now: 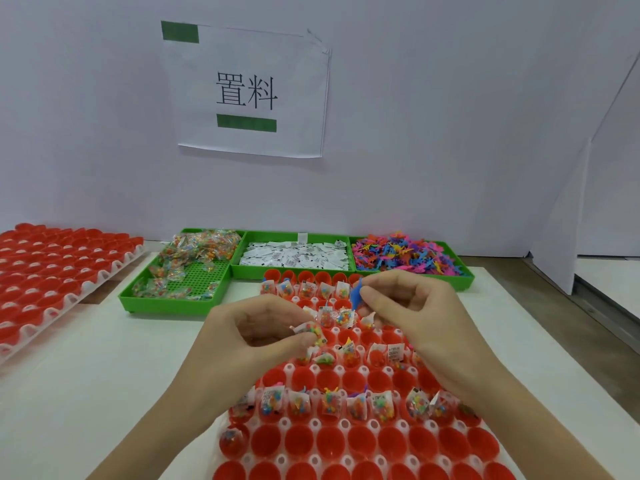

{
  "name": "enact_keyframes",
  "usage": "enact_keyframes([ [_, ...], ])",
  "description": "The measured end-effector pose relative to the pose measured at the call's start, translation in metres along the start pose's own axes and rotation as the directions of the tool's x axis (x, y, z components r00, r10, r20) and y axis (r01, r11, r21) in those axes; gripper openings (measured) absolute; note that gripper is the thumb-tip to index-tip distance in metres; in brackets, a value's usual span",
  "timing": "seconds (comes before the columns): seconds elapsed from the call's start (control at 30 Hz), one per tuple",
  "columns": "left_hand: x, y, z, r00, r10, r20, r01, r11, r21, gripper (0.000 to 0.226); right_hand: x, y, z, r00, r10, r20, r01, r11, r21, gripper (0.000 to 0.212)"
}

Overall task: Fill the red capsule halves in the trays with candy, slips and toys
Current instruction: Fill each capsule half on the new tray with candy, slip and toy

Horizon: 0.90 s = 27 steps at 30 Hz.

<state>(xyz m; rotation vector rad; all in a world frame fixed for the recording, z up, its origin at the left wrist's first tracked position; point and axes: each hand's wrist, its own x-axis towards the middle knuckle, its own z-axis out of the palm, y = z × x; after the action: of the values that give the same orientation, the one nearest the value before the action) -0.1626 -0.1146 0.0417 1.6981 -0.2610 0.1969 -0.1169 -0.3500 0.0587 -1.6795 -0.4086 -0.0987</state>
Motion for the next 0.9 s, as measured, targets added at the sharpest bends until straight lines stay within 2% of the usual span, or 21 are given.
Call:
enact_keyframes([
  [0.13,-0.003,0.0,0.004,1.0,0.017,0.005,-0.017,1.0,0.0,0.021,-0.021,0.002,0.027,0.997,-0.069,0.034,0.072,0.993,-0.092,0.007],
  [0.33,-0.001,-0.003,-0.002,0.998,0.059,0.039,-0.062,0.995,0.081,0.016,-0.03,0.01,0.039,0.996,-0.078,0.039,0.082,0.988,-0.13,0.01],
  [0.47,0.002,-0.002,-0.009,0.989,0.062,0.137,-0.076,0.992,0.103,0.015,-0.035,0.009,0.042,0.996,-0.068,0.064,0.078,0.983,-0.166,0.011],
  [0.6,0.003,0.005,-0.022,0.965,0.056,0.254,-0.106,0.977,0.186,0.014,-0.046,0.003,0.044,0.994,-0.009,0.106,0.021,0.993,-0.113,0.01],
  [0.77,0.0,0.018,-0.04,0.901,-0.067,0.429,-0.05,0.966,0.254,0.015,-0.057,0.001,0.058,0.983,0.078,0.167,-0.063,0.994,-0.094,0.013],
  [0.9,-0.003,0.021,-0.054,0.81,-0.233,0.538,0.064,0.947,0.314,0.016,-0.064,0.005,0.069,0.964,0.137,0.226,-0.093,0.976,-0.197,0.017],
])
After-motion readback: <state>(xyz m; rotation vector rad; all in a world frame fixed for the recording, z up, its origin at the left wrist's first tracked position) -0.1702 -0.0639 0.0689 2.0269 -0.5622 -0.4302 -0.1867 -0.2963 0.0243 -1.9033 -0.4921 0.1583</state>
